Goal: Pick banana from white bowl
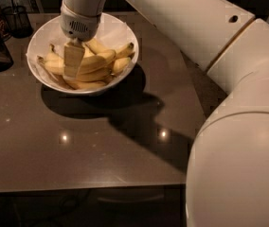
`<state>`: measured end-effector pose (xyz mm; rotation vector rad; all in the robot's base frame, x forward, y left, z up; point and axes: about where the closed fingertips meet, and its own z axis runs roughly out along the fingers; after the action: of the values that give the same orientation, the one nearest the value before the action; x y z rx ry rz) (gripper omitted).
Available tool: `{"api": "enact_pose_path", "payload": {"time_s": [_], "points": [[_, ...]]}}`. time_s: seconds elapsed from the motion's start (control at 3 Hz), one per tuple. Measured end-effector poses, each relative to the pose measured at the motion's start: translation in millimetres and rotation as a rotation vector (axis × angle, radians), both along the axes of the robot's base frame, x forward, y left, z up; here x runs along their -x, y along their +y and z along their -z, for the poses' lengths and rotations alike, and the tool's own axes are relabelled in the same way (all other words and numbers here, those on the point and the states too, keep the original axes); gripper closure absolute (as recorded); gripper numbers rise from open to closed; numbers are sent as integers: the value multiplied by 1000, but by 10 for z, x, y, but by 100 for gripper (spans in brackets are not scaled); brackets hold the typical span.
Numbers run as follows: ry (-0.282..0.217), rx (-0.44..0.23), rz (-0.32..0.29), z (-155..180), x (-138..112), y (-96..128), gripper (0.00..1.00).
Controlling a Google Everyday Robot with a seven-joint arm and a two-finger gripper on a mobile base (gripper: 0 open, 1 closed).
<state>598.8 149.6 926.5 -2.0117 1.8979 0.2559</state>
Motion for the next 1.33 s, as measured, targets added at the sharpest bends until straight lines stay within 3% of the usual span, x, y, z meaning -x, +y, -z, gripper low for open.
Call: {"api": "enact_pose_path", "payload": {"time_s": [0.67, 1.33], "points": [[31, -31, -12, 174, 15, 29, 31], [-35, -31, -39, 100, 70, -25, 73]]}}
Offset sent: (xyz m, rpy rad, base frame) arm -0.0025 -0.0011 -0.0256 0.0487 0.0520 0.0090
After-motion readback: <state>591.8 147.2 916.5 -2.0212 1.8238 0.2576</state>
